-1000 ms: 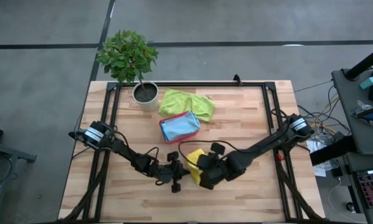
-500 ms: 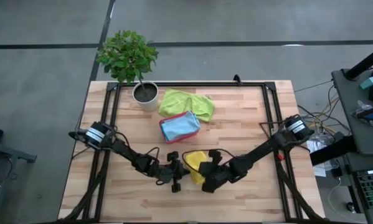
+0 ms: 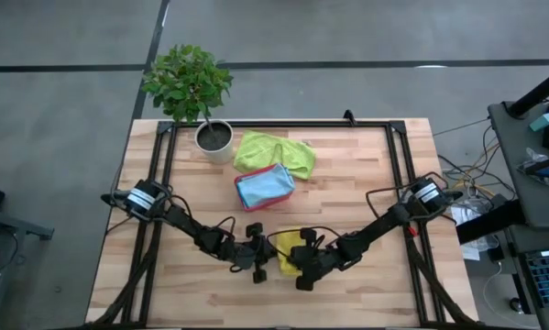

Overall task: Fold microfiber towels
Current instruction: Fold the yellow microfiber cloth

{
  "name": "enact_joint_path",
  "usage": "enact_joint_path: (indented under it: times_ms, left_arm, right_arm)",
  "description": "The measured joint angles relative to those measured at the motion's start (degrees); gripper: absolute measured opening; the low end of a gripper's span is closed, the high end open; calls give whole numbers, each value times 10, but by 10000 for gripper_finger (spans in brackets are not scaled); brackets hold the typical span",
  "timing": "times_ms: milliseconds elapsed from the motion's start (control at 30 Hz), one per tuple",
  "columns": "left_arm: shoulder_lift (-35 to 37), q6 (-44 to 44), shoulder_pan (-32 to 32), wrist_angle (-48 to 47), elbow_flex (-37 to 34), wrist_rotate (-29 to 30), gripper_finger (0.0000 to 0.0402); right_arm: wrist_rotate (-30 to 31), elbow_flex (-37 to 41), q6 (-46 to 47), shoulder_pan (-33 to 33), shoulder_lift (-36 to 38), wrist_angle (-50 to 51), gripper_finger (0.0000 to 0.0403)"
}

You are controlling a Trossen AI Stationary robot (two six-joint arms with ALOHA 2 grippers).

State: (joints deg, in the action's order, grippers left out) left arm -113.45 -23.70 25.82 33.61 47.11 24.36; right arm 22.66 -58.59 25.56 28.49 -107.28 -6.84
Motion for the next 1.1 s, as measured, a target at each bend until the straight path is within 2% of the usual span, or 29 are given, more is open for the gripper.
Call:
enact_joint_path:
  times_ms: [100,267,467,733,967,1100]
  left_arm:
    - [17,0,2,-7,-2,-2,0]
    - [61,1,5,-53,-3,-47,0]
    - [113,2,18,-81,-5,-51,0]
    - [76,6,18,-9,2,-46,0]
    - [49,6,18,24,2,-46,0]
    - [33,42,19,44,2,-46,0]
  right_arm:
    - [11,-1,-1,0,-9,-4,9]
    - [14,-1,-9,0,-12,-9,9]
    - [14,-7,-27,0,-12,-12,9]
    - [15,-25,-56,7,-2,-4,9]
    - [16,-31,-52,27,46,58,8]
    - [22,-29,-39,43,56,72,9]
